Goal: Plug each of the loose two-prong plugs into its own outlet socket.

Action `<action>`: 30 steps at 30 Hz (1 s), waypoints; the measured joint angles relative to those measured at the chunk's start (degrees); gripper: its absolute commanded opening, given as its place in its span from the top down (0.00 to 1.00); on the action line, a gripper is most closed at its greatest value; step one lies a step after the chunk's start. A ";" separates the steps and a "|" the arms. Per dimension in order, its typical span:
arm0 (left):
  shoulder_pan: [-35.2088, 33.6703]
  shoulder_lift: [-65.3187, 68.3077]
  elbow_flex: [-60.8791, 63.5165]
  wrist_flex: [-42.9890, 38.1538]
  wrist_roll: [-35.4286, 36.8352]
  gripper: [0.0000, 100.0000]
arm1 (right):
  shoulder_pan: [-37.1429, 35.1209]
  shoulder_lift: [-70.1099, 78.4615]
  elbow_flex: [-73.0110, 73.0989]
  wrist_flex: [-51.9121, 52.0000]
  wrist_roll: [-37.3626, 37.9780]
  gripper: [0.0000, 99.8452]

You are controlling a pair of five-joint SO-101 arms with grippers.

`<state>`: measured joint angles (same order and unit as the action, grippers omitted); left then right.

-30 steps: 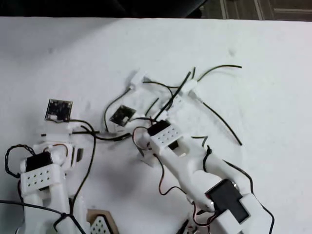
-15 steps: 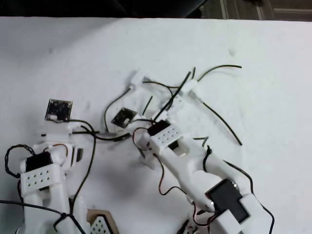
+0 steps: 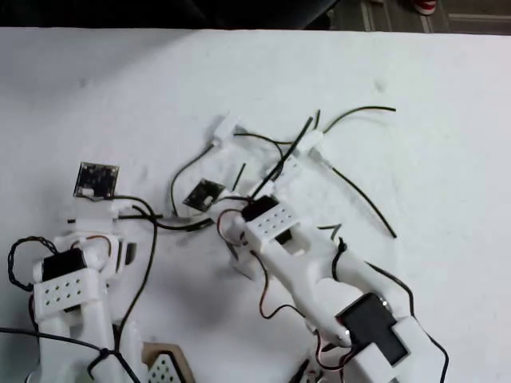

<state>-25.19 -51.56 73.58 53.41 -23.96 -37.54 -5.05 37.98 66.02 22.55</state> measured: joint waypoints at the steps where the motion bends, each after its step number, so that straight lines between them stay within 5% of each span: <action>1: 0.00 0.00 0.00 0.00 0.00 0.76 | -0.26 -1.49 -0.97 2.02 -0.26 0.98; 14: 0.00 0.00 0.00 0.00 0.00 0.76 | -4.48 -33.67 -2.46 12.57 -13.27 0.98; 21: 0.00 -1.49 0.18 0.00 0.35 0.76 | -4.40 -43.78 9.23 0.70 -21.45 0.98; 30: 0.09 -22.07 3.34 0.09 6.86 0.76 | -4.48 -53.89 23.12 -13.89 -24.97 0.98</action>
<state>-25.10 -73.63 76.92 53.49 -17.10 -42.02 -58.95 61.10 52.13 -2.42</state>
